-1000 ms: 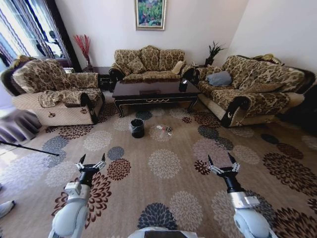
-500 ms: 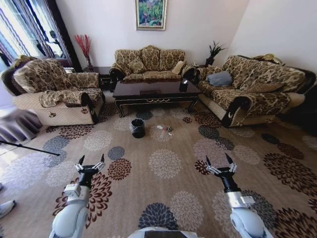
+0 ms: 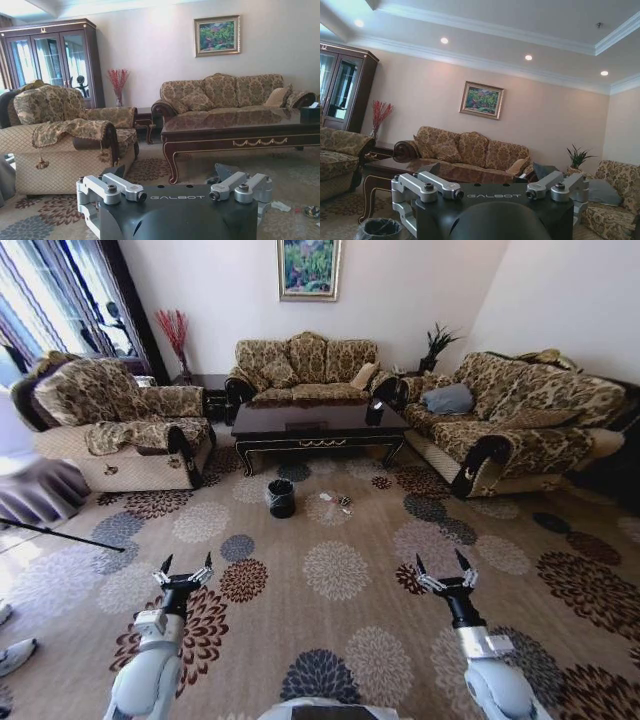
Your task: Move to the front of the table and pick up the trash from the floor, then place it into the trash bin.
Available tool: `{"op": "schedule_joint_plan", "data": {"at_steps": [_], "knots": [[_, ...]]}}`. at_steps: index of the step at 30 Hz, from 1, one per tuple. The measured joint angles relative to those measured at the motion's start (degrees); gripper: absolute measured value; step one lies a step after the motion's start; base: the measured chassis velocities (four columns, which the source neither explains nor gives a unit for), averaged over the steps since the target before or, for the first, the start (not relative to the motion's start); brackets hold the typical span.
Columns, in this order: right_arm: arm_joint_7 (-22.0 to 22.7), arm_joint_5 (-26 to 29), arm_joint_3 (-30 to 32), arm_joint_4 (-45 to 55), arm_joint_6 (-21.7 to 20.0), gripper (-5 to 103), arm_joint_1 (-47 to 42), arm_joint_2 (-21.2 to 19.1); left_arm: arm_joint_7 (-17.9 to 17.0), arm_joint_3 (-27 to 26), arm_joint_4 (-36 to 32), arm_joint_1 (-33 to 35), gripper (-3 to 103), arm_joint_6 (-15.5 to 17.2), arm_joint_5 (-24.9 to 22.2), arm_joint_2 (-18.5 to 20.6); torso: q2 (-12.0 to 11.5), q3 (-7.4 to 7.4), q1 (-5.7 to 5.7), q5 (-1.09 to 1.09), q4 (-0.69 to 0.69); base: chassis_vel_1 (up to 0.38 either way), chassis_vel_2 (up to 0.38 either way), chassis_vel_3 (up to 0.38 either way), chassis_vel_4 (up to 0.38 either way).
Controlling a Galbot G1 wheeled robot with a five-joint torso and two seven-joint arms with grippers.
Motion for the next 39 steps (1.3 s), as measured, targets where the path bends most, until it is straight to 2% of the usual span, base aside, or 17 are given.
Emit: {"op": "schedule_joint_plan", "data": {"at_steps": [3,14,26,39], "knots": [[0.0,0.0,-0.1,-0.1,0.1,100,0.1,0.2,-0.2,0.1,0.1,0.0,100,-0.3,0.1,-0.1,0.0,0.00,0.00,0.00,0.03,0.055,0.055,0.043,0.036],[0.1,0.0,-0.3,-0.4,0.2,100,0.5,1.0,-1.4,0.6,0.4,-0.6,100,-1.4,0.7,-0.2,-0.3,-0.14,-0.13,0.00,-0.05,0.000,0.000,0.000,0.000],[1.6,0.0,0.0,-0.5,0.2,100,0.6,2.2,-1.4,0.7,0.7,-0.7,100,-2.3,0.7,-0.4,-4.2,-2.22,-1.90,0.00,-0.04,0.000,0.000,0.000,0.000],[0.3,-0.3,-0.3,-0.4,1.5,100,0.1,3.1,-1.2,0.6,0.4,-0.3,100,-2.5,0.6,-0.1,-8.2,-4.51,-3.64,0.00,-0.04,0.000,0.000,0.000,0.000]]}}
